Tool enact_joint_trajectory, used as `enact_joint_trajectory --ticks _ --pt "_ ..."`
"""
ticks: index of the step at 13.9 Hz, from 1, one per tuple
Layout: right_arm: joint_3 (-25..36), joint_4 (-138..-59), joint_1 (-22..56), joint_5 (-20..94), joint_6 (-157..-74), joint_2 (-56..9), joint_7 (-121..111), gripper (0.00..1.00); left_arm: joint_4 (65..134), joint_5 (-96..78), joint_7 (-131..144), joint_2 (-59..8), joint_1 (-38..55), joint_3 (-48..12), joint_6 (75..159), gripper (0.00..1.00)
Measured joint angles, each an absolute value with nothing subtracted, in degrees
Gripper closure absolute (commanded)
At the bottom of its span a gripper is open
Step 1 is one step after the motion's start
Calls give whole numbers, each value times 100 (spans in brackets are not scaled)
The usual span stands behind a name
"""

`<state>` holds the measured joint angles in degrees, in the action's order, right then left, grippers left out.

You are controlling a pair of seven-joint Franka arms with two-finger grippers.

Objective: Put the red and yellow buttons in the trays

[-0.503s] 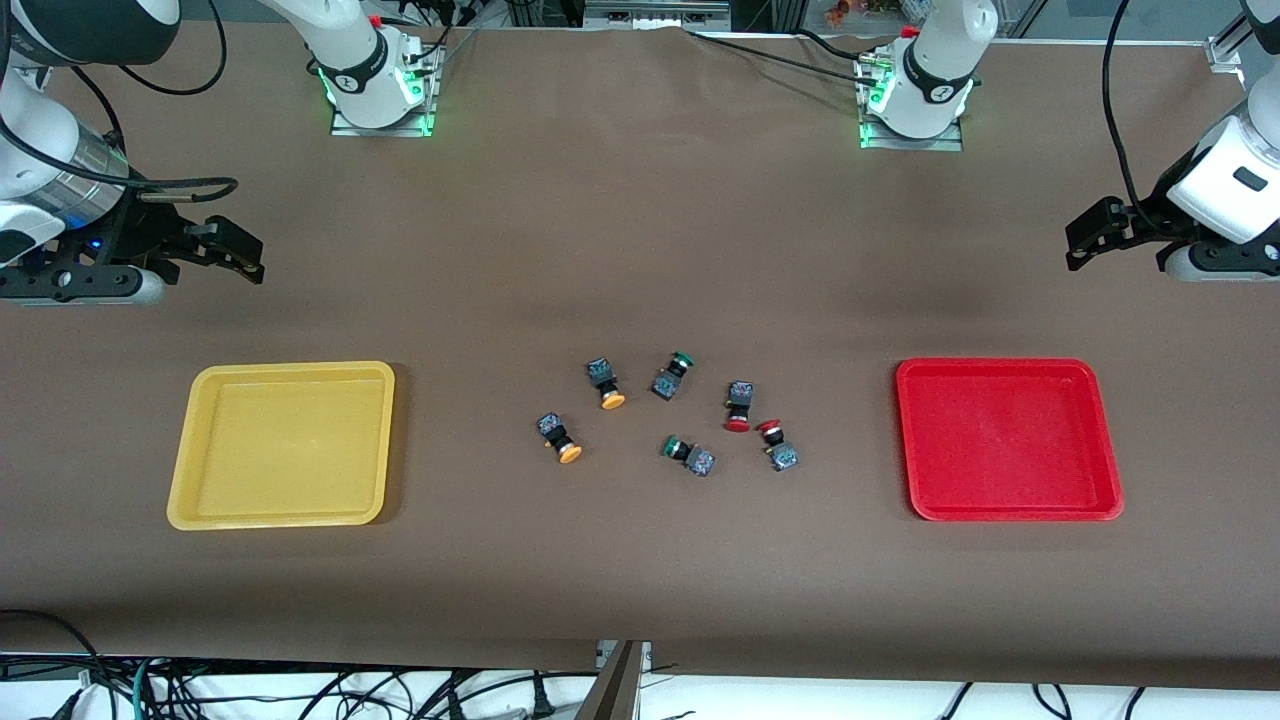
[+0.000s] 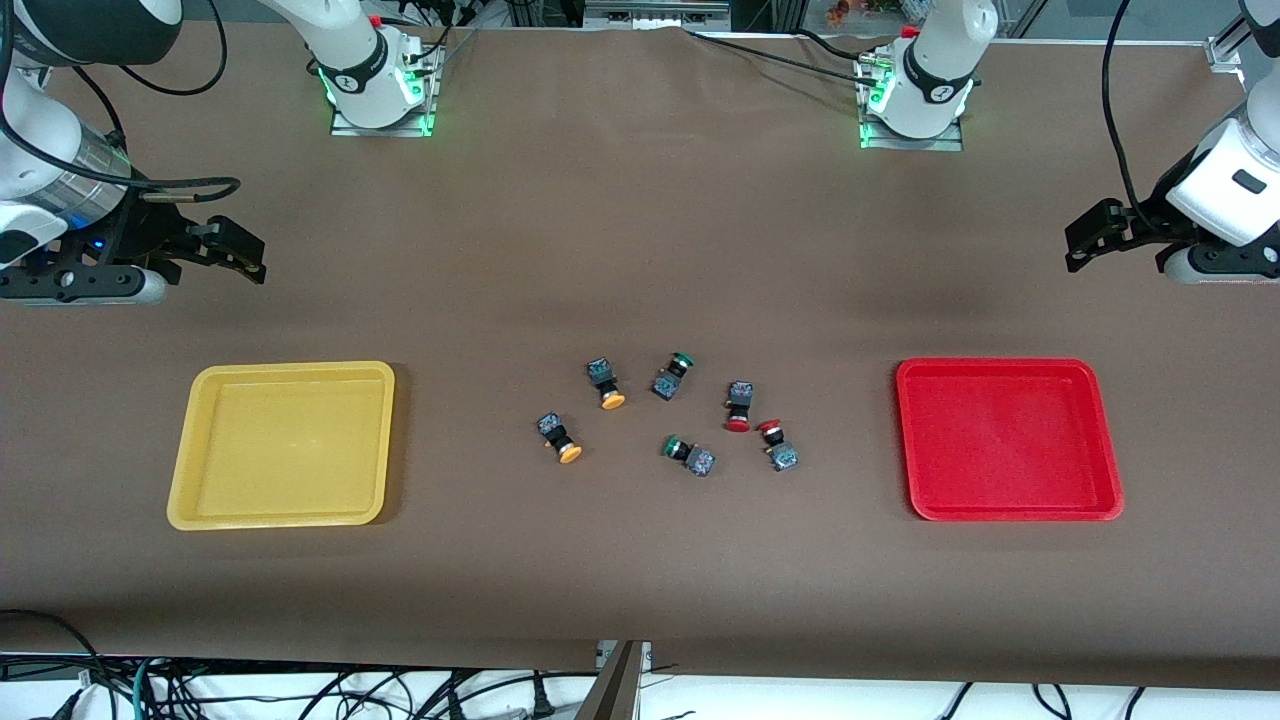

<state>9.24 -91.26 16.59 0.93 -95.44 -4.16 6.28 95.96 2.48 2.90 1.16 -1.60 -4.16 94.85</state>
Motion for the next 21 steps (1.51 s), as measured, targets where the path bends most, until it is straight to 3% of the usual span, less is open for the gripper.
enact_joint_trajectory --ticks 12,17,21 --pt "880 -9124 1669 94 -9539 -415 626 0 9589 247 272 -92 -81 -433 9394 0" --pt "815 -9080 1676 94 -9463 -358 502 0 9085 247 700 -1142 412 -497 9544 0" --pt "623 -9108 1721 78 -9353 -460 -283 0 8151 245 1807 -2522 623 -505 10317 0"
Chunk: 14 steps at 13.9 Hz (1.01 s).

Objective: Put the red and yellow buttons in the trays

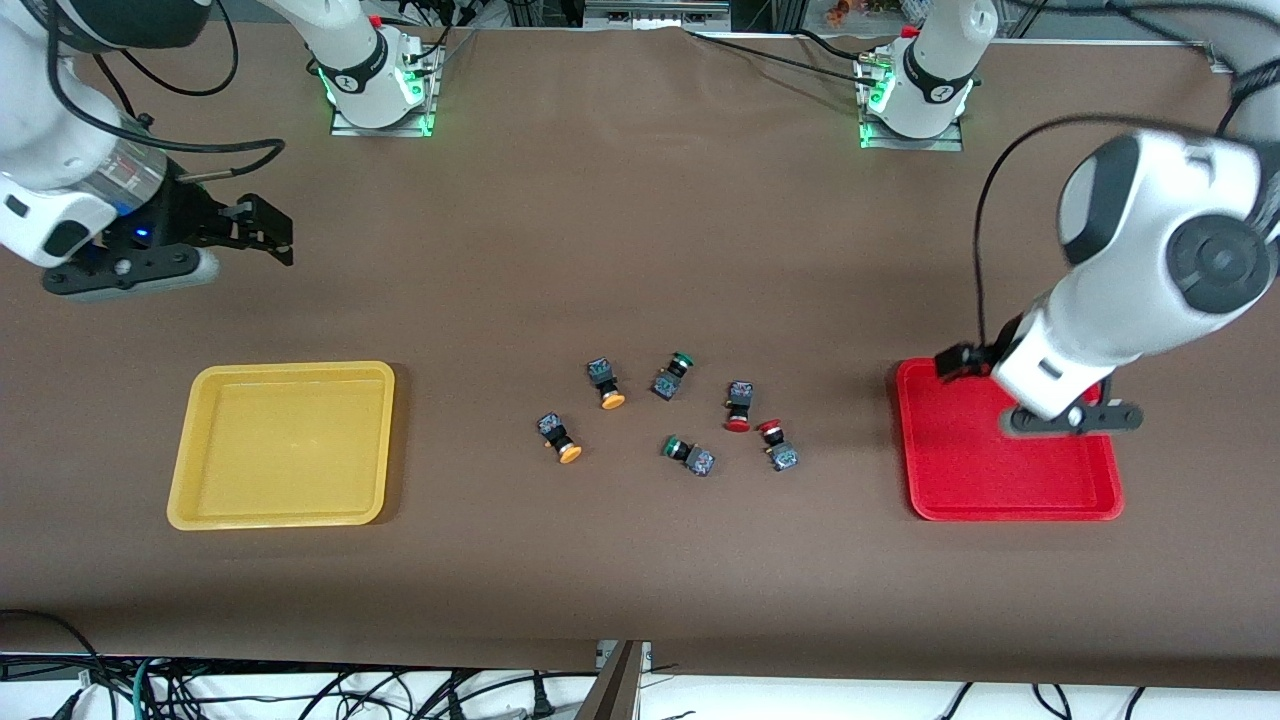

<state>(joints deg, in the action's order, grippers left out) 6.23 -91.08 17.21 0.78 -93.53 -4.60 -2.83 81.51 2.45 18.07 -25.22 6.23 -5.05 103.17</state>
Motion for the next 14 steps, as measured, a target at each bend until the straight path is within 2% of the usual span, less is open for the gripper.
enact_joint_trajectory --ticks 3,6,9,14 --pt "597 -9112 1867 -19 -9363 -748 -507 0 7793 244 3469 -3426 1054 -538 11154 0" --pt "551 -9020 1932 -10 -9722 -1182 -740 0 7735 244 4847 -3949 1518 -543 11916 0" --pt "425 -8535 2380 0 -10252 -2079 -713 0 7750 244 5162 -4347 1770 -540 12460 0" --pt "410 -8068 2838 787 -11569 -3663 -271 0 7807 244 5172 -4619 1857 -535 12499 0"
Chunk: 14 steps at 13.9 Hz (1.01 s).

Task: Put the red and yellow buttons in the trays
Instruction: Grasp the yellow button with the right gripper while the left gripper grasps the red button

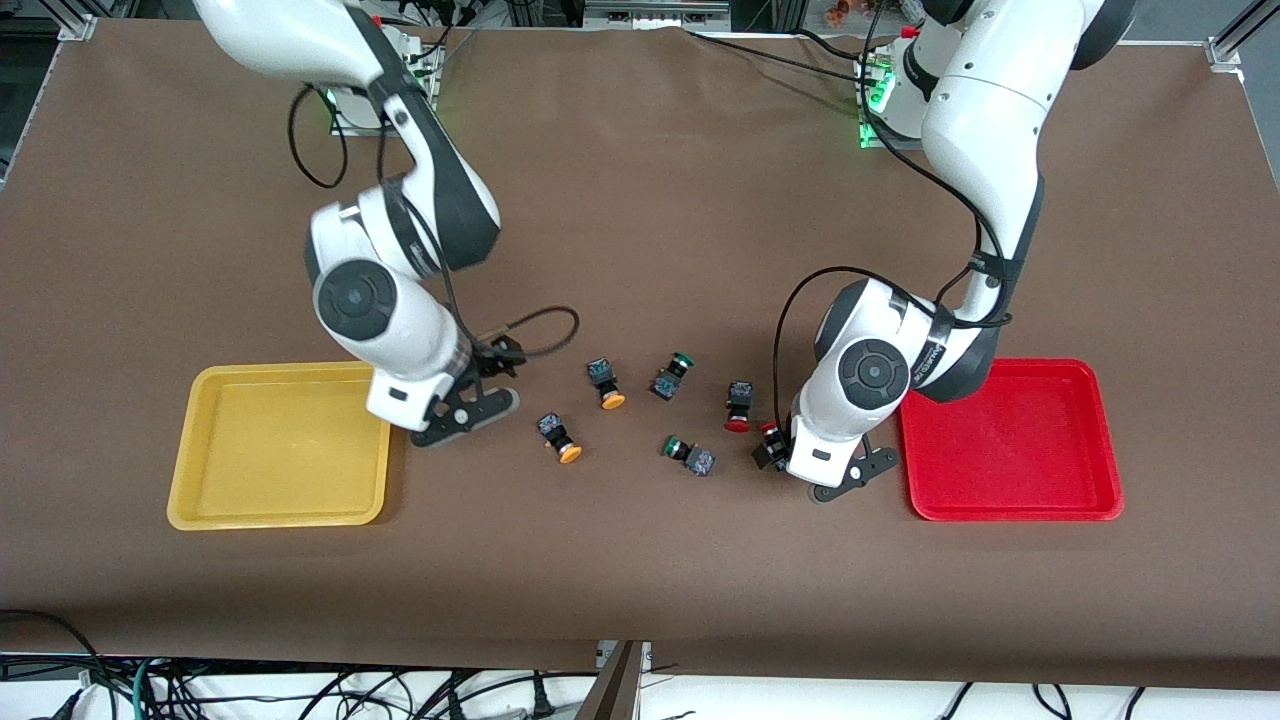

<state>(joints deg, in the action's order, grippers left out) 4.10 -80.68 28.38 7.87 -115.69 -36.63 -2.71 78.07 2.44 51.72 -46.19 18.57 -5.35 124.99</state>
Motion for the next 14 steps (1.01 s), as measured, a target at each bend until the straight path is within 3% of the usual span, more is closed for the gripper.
enact_joint_trajectory --ticks 8,11,12,14 --pt "401 -8002 3441 872 -13497 -4917 114 1 7832 251 5167 -4813 1895 -524 12536 0" --pt "442 -7953 3449 871 -13728 -5104 116 1 7833 274 5167 -4977 1890 -490 13100 0" --pt "460 -7922 3446 871 -13728 -5105 116 1 7834 275 5162 -5031 1885 -473 13216 4" --pt "478 -7859 3432 871 -13721 -5105 116 1 7836 278 5153 -5131 1886 -464 13287 37"
